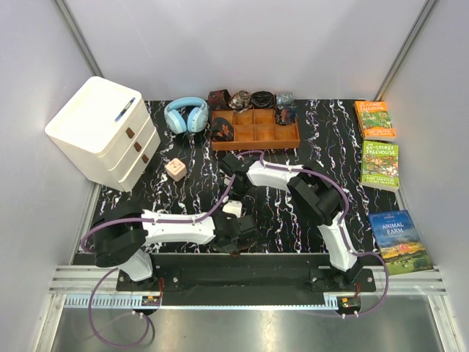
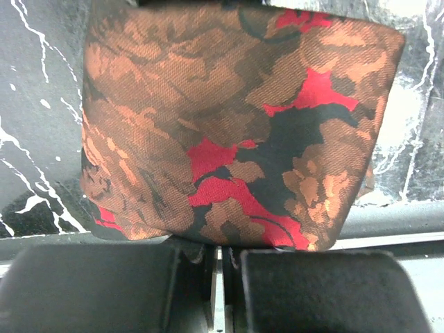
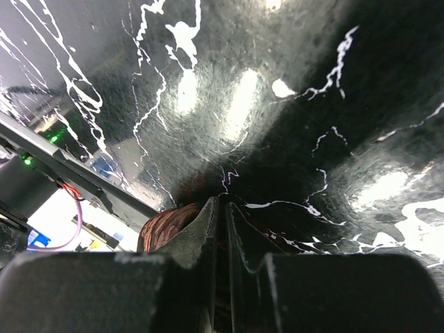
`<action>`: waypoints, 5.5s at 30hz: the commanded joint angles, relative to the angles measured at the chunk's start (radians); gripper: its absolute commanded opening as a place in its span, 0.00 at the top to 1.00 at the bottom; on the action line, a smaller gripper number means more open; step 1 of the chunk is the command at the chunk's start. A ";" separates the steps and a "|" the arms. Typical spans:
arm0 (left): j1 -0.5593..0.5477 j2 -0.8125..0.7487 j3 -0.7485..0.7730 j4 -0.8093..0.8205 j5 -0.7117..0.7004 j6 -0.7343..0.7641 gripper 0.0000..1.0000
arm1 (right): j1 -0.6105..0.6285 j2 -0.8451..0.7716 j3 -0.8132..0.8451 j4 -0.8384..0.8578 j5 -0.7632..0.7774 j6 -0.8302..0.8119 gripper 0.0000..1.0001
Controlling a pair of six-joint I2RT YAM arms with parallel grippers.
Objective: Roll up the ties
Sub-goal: Roll the tie at the center of the board, then pick up the tie at the center of the board.
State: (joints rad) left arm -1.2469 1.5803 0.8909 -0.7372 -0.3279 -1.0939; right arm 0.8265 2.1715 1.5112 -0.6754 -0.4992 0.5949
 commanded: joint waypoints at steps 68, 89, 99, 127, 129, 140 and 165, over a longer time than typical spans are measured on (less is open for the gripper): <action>-0.049 -0.855 -0.567 0.288 -0.200 -0.796 0.10 | -0.040 -0.110 -0.112 0.054 0.060 -0.001 0.84; -0.048 -0.826 -0.552 0.315 -0.171 -0.761 0.07 | -0.038 -0.125 -0.163 0.099 0.045 0.017 0.84; -0.049 -0.813 -0.535 0.317 -0.168 -0.750 0.05 | -0.038 -0.133 -0.180 0.108 0.044 0.022 0.84; -0.042 -0.737 -0.481 0.246 -0.200 -0.739 0.03 | -0.035 -0.134 -0.184 0.111 0.042 0.023 0.85; -0.042 -0.740 -0.471 0.246 -0.198 -0.719 0.03 | -0.033 -0.133 -0.187 0.111 0.042 0.020 0.85; -0.039 -0.652 -0.448 0.214 -0.183 -0.759 0.01 | -0.033 -0.136 -0.190 0.109 0.042 0.020 0.85; -0.023 -0.625 -0.452 0.283 -0.195 -0.735 0.01 | -0.018 -0.167 -0.284 0.168 0.033 0.048 0.85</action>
State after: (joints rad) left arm -1.2743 0.9573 0.4171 -0.4824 -0.4919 -1.8267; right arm 0.7887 2.0243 1.2617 -0.5030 -0.5117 0.6422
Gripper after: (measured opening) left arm 0.987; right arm 0.153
